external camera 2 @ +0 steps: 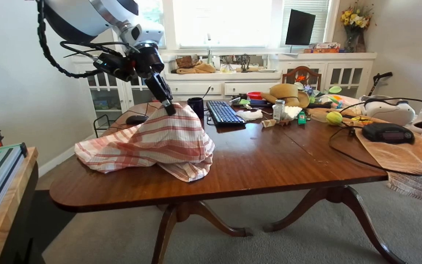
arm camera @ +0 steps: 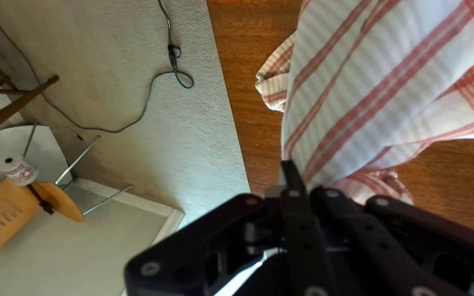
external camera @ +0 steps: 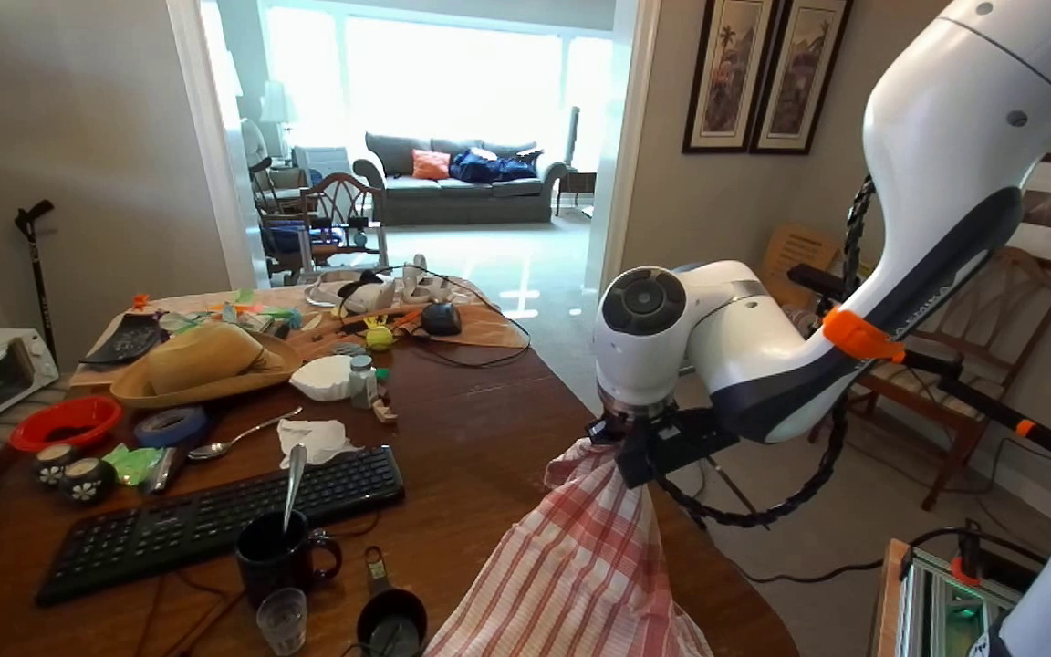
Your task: Move the towel to the left, then unfold the towel
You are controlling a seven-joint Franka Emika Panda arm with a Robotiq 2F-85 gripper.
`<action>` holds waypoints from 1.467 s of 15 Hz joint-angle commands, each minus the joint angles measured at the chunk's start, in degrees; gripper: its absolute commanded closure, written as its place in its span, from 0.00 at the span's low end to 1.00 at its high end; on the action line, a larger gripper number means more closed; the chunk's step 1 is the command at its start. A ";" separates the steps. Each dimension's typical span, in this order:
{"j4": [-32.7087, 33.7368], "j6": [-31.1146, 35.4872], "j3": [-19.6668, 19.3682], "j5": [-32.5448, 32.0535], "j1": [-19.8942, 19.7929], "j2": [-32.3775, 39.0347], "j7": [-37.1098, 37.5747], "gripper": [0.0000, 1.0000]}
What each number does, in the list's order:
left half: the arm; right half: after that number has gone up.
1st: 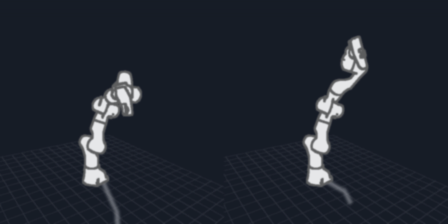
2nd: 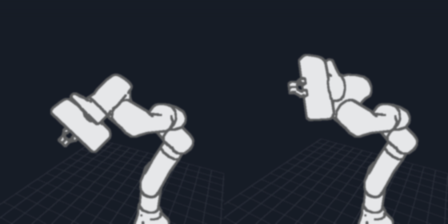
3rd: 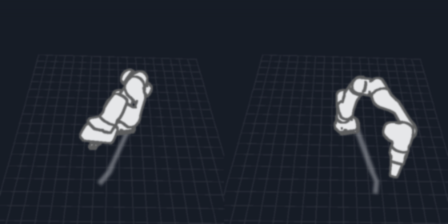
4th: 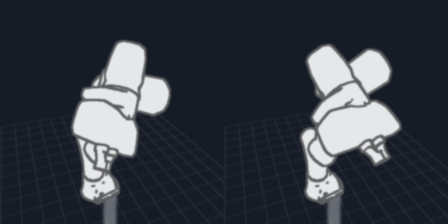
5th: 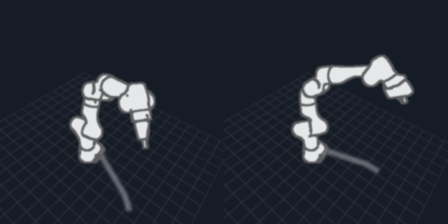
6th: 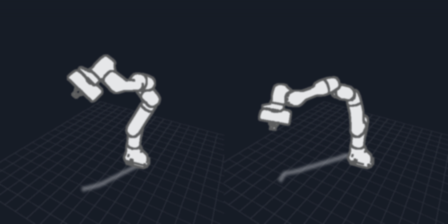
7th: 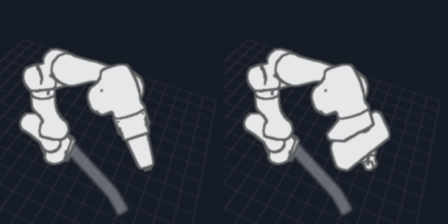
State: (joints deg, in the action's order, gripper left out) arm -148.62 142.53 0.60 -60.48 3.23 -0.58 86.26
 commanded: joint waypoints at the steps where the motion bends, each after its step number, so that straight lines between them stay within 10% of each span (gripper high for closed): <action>1: -1.86 4.25 -1.54 -2.36 -2.77 -0.26 2.66 0.99; 22: 24.43 30.67 -3.38 -9.18 -5.27 24.10 -1.37 0.99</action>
State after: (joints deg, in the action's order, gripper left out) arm -127.74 169.55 -3.05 -68.83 -1.63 18.76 86.03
